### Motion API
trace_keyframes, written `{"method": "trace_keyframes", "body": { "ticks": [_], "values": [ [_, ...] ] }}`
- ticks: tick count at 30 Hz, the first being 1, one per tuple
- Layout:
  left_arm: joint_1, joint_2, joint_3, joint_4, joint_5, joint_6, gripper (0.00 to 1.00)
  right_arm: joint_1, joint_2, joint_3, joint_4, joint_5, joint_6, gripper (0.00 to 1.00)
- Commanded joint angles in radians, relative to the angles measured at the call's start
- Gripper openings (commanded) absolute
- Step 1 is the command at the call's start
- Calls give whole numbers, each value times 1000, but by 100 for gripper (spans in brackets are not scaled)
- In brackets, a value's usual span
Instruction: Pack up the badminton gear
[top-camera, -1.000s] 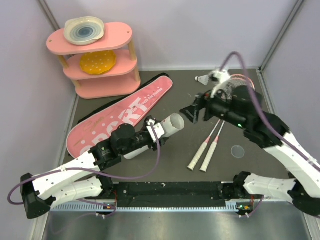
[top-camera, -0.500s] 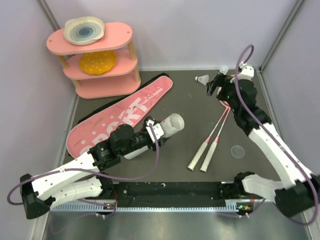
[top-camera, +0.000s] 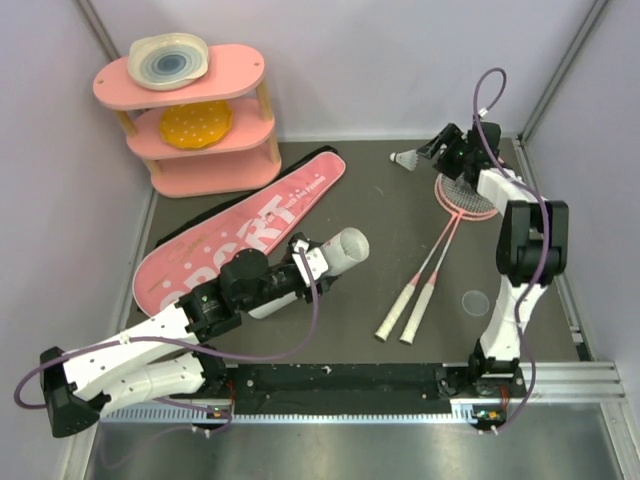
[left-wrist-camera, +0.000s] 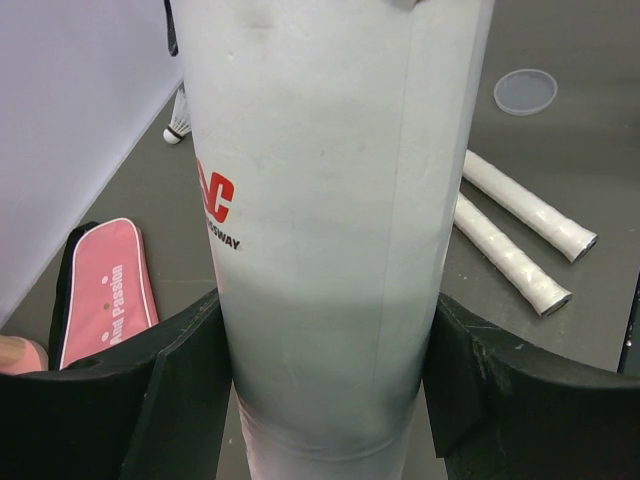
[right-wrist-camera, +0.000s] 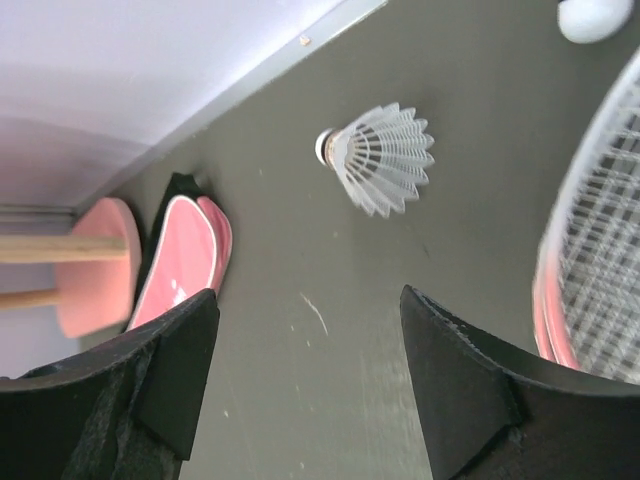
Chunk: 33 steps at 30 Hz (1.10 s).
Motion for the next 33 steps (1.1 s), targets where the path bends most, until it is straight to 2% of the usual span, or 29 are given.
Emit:
{"method": "trace_keyframes", "body": {
  "ticks": [1, 10, 16, 19, 20, 22, 23, 26, 29, 31, 33],
  "values": [
    [-5, -18, 19, 72, -12, 12, 17, -29, 164, 151, 146, -185, 160, 70],
    [-6, -6, 19, 74, -6, 9, 18, -19, 431, 355, 210, -171, 250, 66],
    [-6, 5, 19, 72, -12, 15, 17, -1, 522, 460, 197, -167, 244, 59],
    [-6, 14, 19, 72, -12, 13, 17, 33, 566, 527, 160, -176, 246, 44],
    [-6, 16, 19, 72, -12, 15, 17, 34, 582, 553, 151, -184, 253, 35],
    [-6, 22, 19, 72, -14, 16, 17, 39, 576, 553, 154, -200, 264, 27],
    [-6, 23, 19, 72, -17, 15, 17, 39, 568, 544, 152, -204, 272, 18],
    [-6, 31, 19, 70, -17, 19, 17, 43, 516, 504, 146, -243, 276, 3],
    [-6, 37, 21, 70, -18, 21, 17, 50, 407, 399, 146, -315, 255, 0],
    [-6, 39, 21, 69, -18, 24, 17, 66, 291, 343, 71, -354, 201, 0],
    [-6, 40, 22, 67, -18, 27, 17, 85, 203, 273, -24, -360, 70, 0]
  ]
}}
